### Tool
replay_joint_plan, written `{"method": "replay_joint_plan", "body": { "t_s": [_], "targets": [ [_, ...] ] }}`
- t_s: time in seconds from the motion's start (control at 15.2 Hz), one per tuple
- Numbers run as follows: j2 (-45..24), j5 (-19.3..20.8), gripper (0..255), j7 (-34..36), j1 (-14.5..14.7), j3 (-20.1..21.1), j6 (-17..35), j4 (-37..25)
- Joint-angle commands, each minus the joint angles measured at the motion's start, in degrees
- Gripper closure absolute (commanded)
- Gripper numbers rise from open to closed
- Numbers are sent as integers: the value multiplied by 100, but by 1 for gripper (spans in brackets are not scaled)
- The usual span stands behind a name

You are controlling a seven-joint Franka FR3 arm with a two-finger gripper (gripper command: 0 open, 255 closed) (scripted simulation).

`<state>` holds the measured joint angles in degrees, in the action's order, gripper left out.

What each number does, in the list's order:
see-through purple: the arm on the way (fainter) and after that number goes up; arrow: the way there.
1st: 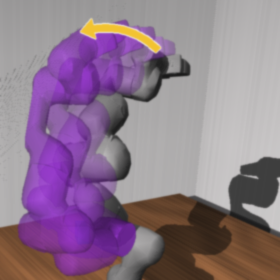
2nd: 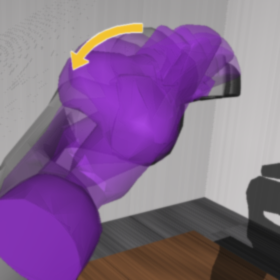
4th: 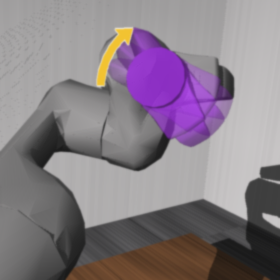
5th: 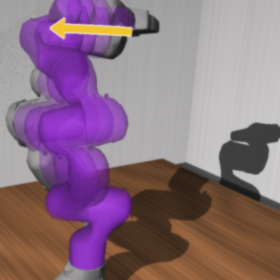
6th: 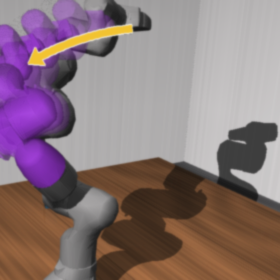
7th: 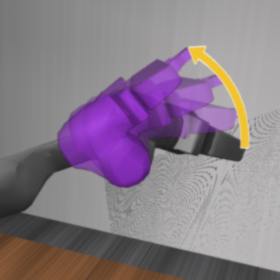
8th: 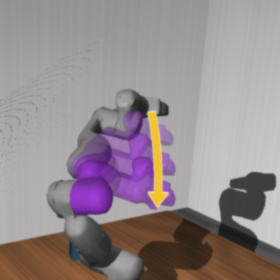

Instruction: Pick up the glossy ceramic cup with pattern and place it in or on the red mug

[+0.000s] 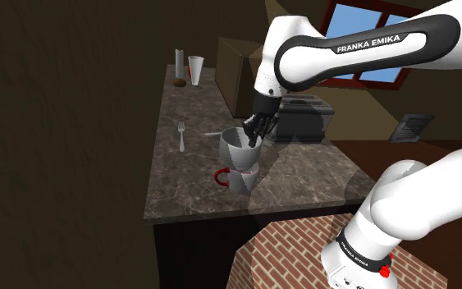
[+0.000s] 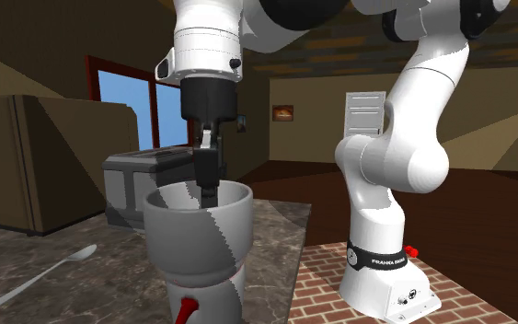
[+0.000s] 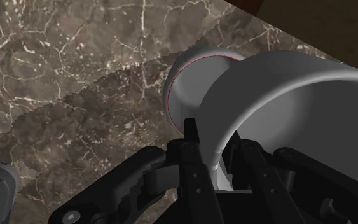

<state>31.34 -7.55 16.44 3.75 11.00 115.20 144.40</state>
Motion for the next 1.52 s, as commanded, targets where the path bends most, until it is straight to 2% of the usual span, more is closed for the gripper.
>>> {"method": "replay_joint_plan", "body": {
  "t_s": [0.0,0.53,0.59,0.92,1.19,1.45],
  "targets": [
    [-37,-16,255,-15,5,13,236,191],
    [-37,-15,255,-15,5,13,236,191],
    [-44,-16,0,-12,5,15,240,188],
    [-37,-15,0,-15,5,13,236,191],
    [166,37,0,-9,-15,-68,-553,-395],
    [166,37,0,-9,-15,-68,-553,-395]
  ]
}}
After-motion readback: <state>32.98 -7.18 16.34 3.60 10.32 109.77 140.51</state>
